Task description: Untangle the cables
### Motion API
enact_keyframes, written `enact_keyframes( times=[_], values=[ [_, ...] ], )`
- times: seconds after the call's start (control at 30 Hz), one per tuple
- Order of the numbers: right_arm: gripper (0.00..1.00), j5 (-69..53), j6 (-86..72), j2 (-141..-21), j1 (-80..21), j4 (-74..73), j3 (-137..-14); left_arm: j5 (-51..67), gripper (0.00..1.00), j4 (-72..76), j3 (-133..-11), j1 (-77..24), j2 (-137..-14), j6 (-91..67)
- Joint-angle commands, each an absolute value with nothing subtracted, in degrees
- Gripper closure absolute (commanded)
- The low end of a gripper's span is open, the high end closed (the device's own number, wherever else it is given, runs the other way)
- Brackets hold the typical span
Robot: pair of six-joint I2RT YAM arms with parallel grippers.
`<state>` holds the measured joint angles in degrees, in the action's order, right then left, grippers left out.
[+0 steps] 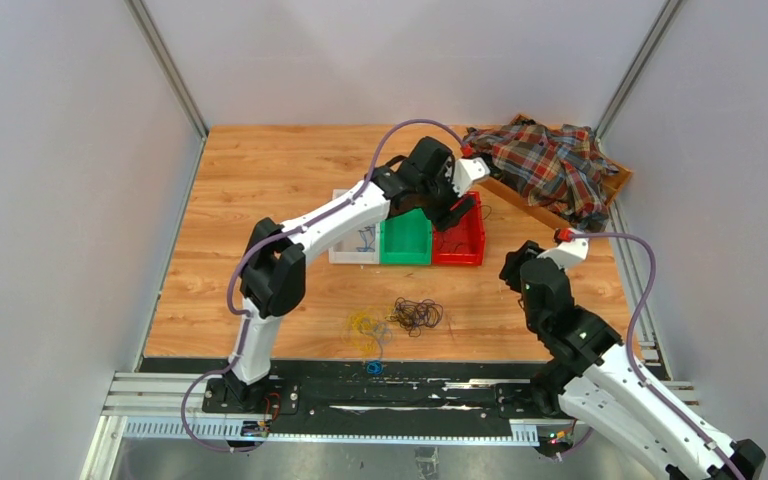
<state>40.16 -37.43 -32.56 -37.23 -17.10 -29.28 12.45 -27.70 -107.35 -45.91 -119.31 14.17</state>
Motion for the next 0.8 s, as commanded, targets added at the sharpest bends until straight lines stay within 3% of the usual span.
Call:
enact_keyframes(
  times=[0.0, 0.17, 0.33, 0.43, 0.63, 0.77],
  values=[
    [0.53, 40.5, -36.5, -33.9, -36.3, -17.7, -32.3, 14.2, 0.32, -32.2, -107.5, -44.3, -113.5, 16.6],
    [0.45, 38.7, -34.9, -37.3, -35.5, -15.5, -33.6, 16.2, 0.31, -38.2, -107.3, -43.6, -111.3, 20.3],
    [0.33, 30.3, -32.7, -48.1, -30.8, -8.9, -36.6, 21.8, 0.18, -46.1, -108.2, -41.5, -108.5, 22.2],
    [0.32, 26.3, -31.6, -55.3, -27.9, -3.1, -39.2, 23.0, 0.12, -49.1, -102.0, -40.2, -103.6, 25.2],
    [0.42, 22.8, -25.9, -72.7, -27.4, 4.1, -49.6, 23.4, 0.10, -51.4, -85.5, -39.2, -91.5, 30.6],
    [0.56, 23.0, -23.8, -83.7, -27.5, 6.4, -56.0, 24.8, 0.10, -52.0, -77.2, -39.2, -85.6, 32.4]
  ],
)
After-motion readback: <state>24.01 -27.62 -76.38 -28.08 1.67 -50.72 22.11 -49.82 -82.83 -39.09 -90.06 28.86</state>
